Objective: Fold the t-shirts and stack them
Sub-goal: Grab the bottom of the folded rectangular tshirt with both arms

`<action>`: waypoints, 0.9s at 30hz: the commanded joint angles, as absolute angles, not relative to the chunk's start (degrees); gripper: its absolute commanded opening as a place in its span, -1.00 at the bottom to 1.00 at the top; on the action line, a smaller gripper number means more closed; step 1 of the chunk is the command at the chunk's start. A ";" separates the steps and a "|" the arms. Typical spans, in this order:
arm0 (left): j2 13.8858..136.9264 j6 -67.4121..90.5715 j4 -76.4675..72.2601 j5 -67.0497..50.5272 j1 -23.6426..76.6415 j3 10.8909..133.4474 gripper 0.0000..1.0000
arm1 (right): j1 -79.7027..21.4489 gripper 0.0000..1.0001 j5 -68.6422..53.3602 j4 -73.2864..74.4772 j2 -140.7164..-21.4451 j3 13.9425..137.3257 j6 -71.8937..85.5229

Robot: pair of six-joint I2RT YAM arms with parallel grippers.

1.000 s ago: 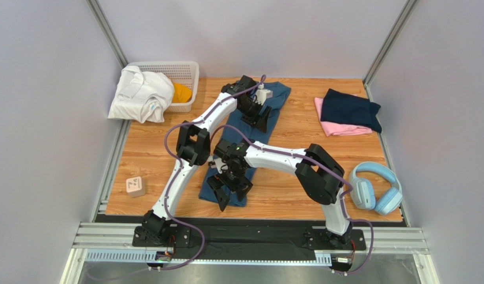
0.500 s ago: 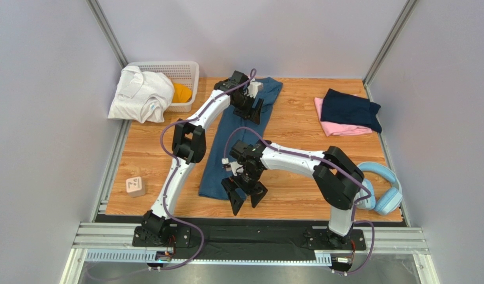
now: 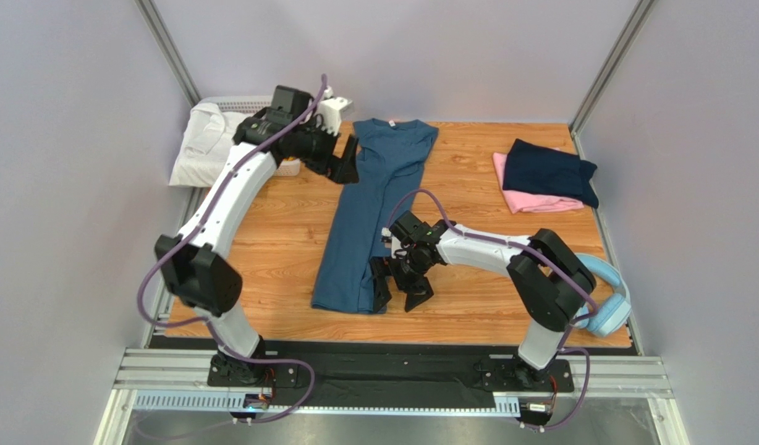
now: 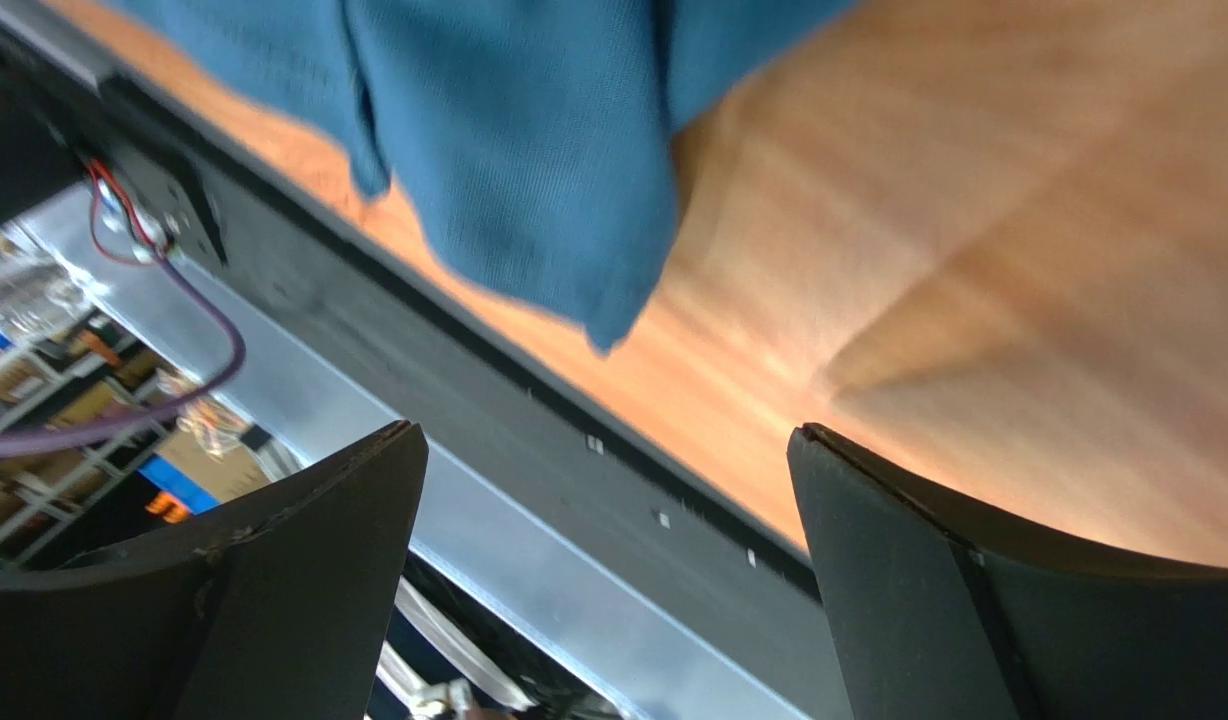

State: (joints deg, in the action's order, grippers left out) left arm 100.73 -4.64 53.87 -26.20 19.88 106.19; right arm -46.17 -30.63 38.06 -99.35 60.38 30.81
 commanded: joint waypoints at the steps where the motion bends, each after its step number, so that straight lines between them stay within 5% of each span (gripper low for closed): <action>1: 98.01 -9.84 59.76 -27.25 18.81 90.82 0.99 | -45.88 1.00 -34.62 23.57 -104.13 60.29 36.82; 5: 93.00 -11.33 61.26 -28.83 18.72 77.99 1.00 | -45.79 0.96 -36.74 18.82 -107.66 61.17 39.28; 10: 90.97 -11.25 63.72 -32.33 18.63 72.34 1.00 | -45.88 0.50 -36.57 16.88 -108.81 59.60 41.66; 17: 91.32 -10.47 65.58 -33.40 18.63 65.76 0.99 | -45.88 0.16 -35.25 15.91 -104.51 54.59 43.85; 27: 100.01 -19.84 75.40 -23.39 18.63 71.89 1.00 | -45.88 -0.02 -34.01 16.52 -100.55 52.12 44.91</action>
State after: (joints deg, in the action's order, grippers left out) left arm 96.75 -13.08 70.70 -27.79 18.65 69.52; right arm -45.71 -35.97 17.26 -102.37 51.99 44.23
